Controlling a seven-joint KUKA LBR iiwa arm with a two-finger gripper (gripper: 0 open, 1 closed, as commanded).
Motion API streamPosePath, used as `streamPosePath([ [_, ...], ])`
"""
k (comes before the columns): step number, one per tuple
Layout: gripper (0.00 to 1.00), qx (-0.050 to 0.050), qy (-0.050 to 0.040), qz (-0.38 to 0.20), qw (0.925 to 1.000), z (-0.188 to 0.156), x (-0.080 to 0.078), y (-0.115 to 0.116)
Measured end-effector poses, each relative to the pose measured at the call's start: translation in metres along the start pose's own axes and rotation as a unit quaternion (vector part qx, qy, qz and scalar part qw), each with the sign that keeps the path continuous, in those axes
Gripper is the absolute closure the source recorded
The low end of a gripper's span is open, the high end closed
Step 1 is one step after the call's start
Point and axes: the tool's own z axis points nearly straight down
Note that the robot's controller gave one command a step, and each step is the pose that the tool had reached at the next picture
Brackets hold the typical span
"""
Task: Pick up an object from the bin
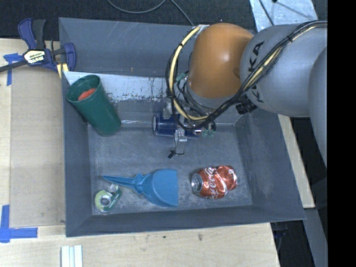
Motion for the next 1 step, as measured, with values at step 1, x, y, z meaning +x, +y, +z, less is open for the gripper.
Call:
streamPosePath([
  [1, 0.0, 0.0, -0.0038, 0.001, 1.0, -0.0051, -0.0013, -0.0004],
])
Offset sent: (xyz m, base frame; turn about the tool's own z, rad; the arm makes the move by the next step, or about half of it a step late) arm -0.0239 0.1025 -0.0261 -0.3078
